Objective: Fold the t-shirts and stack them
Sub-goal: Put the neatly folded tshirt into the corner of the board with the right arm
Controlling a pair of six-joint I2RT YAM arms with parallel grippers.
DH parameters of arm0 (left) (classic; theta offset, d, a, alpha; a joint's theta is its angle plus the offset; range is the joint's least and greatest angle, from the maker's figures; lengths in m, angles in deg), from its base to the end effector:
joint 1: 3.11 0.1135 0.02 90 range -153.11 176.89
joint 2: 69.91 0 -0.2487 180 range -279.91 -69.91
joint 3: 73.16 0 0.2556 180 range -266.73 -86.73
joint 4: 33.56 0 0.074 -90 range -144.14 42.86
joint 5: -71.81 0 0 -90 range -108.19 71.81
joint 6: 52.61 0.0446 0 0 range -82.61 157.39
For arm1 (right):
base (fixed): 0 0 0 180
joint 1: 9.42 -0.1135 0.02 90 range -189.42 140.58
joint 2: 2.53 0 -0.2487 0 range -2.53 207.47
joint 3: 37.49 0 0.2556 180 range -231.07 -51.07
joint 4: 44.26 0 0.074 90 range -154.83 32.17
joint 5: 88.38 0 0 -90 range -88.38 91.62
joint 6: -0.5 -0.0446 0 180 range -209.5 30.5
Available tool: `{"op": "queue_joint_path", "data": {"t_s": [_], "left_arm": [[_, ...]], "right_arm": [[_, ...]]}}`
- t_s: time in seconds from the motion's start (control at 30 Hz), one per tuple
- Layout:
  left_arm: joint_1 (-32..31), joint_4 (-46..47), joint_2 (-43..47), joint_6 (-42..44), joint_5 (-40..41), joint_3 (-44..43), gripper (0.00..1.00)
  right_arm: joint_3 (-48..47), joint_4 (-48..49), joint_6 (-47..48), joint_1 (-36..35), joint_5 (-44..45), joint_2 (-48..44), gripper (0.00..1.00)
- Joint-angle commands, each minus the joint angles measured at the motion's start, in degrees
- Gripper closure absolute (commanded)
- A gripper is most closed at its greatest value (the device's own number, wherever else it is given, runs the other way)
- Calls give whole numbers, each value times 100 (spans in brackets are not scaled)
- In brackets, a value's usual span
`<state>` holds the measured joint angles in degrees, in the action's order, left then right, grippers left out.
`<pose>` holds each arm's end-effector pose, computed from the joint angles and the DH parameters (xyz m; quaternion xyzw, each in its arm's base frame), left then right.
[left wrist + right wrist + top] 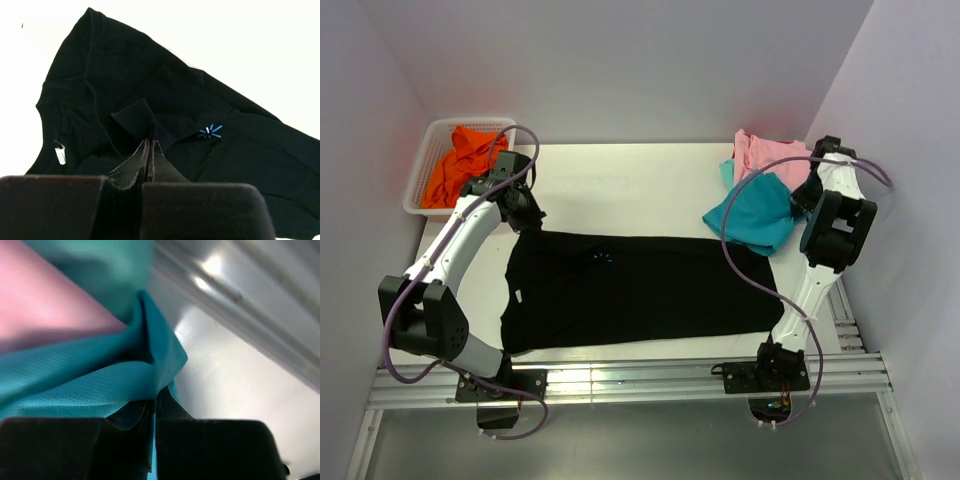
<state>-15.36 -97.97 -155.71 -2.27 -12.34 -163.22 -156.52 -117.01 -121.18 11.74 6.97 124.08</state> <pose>0.3094 -0.0625 0.2779 -0.2414 0.9344 -0.0682 0.2529 0.4103 -0.1633 0.1627 0.4464 0.8896 -0.0386 0.0881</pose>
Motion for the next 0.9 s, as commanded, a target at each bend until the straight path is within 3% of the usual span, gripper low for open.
{"op": "queue_joint_path", "data": {"t_s": [0.0, 0.2, 0.47, 0.5, 0.53, 0.57, 0.6, 0.63, 0.87], "left_arm": [[-32, 91, -42, 81, -66, -217, 100], [-32, 64, -60, 125, -31, -209, 100], [-32, 30, -165, 178, -66, -270, 100], [-32, 12, -174, 187, -40, -288, 100], [-32, -6, -183, 213, -31, -331, 100], [-32, -41, -191, 222, -14, -349, 100], [-32, -50, -183, 231, -13, -358, 100], [-32, -67, -174, 239, -5, -375, 100], [-32, 64, -104, 152, -84, -288, 100]], "right_arm": [[-1158, -164, -57, 124, 353, 109, 100], [-2846, -568, -49, 283, 91, 602, 100], [-3429, -322, 4, 326, -130, 1094, 100], [-3430, -305, 13, 327, -156, 1138, 92], [-3404, -279, 30, 327, -183, 1190, 73], [-3369, -287, 30, 327, -157, 1200, 38], [-3299, -322, 48, 327, -148, 1182, 19], [-3246, -340, 57, 327, -87, 1104, 13], [-2210, -331, -48, 300, -183, -257, 12]]}}
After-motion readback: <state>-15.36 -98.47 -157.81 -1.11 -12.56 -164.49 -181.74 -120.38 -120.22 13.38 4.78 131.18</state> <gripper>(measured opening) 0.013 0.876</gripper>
